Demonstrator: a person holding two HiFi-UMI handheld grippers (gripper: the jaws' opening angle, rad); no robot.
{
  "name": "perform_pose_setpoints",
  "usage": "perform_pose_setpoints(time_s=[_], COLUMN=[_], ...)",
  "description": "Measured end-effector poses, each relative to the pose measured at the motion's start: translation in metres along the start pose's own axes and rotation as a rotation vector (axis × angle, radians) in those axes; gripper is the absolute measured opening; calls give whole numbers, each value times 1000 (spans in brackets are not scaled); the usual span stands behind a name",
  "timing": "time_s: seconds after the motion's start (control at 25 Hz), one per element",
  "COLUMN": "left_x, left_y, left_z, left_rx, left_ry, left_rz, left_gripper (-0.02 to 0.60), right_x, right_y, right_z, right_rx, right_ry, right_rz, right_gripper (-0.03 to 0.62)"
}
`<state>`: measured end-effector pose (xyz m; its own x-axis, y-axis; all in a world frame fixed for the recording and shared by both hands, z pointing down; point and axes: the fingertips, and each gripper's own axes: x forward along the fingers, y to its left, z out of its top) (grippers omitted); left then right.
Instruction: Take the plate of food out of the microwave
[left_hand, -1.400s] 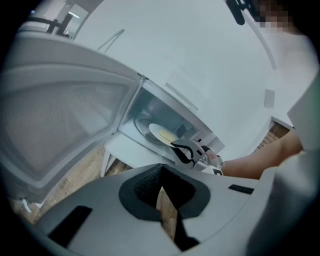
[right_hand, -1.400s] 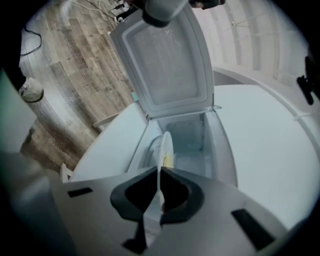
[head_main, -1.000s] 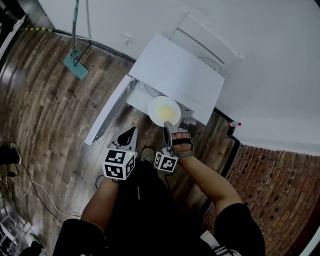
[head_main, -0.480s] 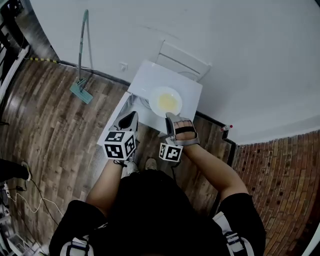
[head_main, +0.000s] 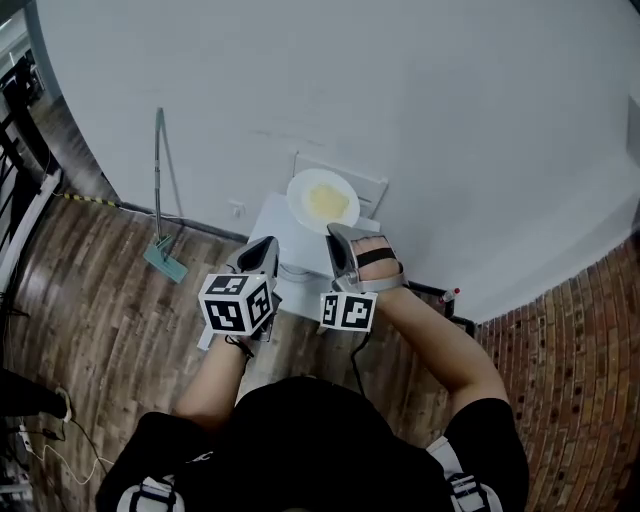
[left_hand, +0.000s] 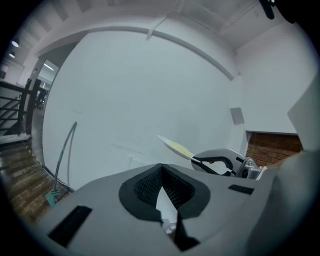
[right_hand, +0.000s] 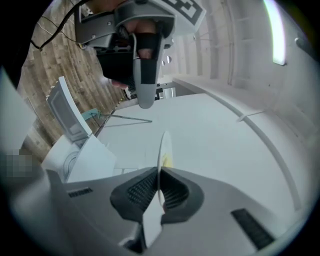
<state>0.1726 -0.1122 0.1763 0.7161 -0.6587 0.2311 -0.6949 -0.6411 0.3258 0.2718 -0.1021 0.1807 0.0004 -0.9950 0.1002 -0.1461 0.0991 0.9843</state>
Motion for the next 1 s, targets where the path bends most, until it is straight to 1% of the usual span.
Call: perform_pose_setpoints(time_s=[0.12,0.24,0.52,0.72,1.0], left_x=[7,14,20,21,24], left_y=[-12,-20,-37,-39,-41], left_z=[12,12,5,4,3], left_rx=[34,102,157,170,214], left_ry=[-14,-9,-1,-5,-2], left_rz=[-5,12,19,24,11], left_gripper=[-2,-2,-2,-2,-2], right_x=[1,2,3,6,14], right_y=[-23,-31,-22,-9,-6], right_z=[-8,-17,-35,-39,-43], right_rx=[-18,-28,-22,-21,-10], right_ry=[5,14,50,62,75], right_rz=[-26,-32,15,60,82], right_gripper=[25,25,25,25,25])
